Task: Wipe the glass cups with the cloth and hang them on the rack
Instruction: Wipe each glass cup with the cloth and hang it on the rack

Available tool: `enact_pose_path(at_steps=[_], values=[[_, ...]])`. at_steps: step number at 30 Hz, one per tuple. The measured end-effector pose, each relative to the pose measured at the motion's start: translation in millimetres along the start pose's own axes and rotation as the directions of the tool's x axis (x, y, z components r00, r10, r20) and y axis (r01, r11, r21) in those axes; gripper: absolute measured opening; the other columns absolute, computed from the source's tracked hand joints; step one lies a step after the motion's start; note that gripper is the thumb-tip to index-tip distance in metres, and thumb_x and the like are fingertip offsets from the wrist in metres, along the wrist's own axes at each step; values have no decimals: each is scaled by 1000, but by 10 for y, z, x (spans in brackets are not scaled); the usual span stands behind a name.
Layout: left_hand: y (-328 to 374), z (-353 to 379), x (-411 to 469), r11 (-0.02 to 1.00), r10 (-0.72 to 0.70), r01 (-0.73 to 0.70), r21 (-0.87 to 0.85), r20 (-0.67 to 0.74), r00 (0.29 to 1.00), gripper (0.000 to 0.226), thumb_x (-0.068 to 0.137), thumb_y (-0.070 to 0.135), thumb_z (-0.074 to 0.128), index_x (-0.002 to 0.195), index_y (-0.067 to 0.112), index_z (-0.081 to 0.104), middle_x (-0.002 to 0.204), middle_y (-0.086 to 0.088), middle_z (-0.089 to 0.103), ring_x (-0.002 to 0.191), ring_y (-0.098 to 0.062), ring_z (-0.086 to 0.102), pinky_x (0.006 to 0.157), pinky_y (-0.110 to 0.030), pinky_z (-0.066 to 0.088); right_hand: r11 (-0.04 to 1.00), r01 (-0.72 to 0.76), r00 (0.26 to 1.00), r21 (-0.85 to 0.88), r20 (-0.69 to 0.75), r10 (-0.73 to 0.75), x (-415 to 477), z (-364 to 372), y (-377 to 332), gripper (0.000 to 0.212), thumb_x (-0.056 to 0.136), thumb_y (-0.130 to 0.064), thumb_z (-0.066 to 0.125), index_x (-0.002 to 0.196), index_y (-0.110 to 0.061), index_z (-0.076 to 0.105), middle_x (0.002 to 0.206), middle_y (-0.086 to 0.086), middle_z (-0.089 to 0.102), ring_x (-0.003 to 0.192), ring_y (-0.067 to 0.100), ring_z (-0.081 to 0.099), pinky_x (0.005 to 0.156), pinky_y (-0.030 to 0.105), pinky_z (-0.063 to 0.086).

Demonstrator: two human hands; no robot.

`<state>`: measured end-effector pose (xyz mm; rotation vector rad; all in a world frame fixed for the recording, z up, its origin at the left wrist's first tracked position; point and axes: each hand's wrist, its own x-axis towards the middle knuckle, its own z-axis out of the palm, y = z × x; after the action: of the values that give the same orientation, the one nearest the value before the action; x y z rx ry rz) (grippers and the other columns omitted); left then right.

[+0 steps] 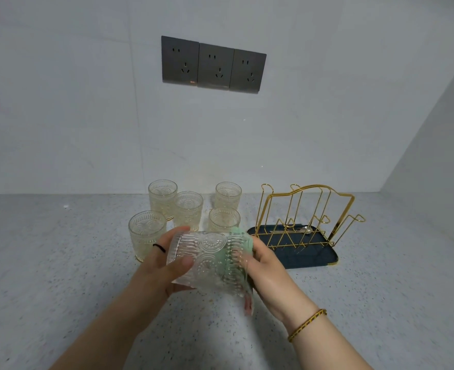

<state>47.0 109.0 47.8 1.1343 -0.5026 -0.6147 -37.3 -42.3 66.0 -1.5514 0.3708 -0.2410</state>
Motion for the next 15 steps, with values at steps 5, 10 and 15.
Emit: enact_pose_path(at_steps=[5, 10, 15], values=[[30, -30, 9, 1000, -4, 4, 22, -13, 1000, 101, 9, 58, 86, 103, 34, 57, 88, 14, 73, 78, -11, 71, 56, -25, 57, 948, -61, 987, 312, -123, 104, 6, -22, 77, 23, 93, -23, 45, 92, -12, 65, 92, 7, 71, 87, 18, 66, 84, 31, 51], [18, -109, 63, 998, -8, 8, 65, 5, 1000, 91, 17, 50, 87, 103, 38, 57, 109, 5, 65, 91, -17, 68, 67, -34, 57, 882, -33, 957, 471, -238, 163, -68, -136, 113, 22, 92, -13, 43, 82, -6, 61, 74, 8, 67, 72, 18, 62, 69, 30, 49], [-49, -183, 165, 993, 12, -10, 122, -13, 1000, 68, 36, 40, 73, 101, 42, 54, 120, 1, 57, 101, -17, 62, 66, -26, 56, 858, 11, 937, 514, -304, 170, -178, -277, 185, 21, 92, -15, 41, 90, -6, 60, 95, 13, 61, 87, 23, 57, 76, 33, 47]])
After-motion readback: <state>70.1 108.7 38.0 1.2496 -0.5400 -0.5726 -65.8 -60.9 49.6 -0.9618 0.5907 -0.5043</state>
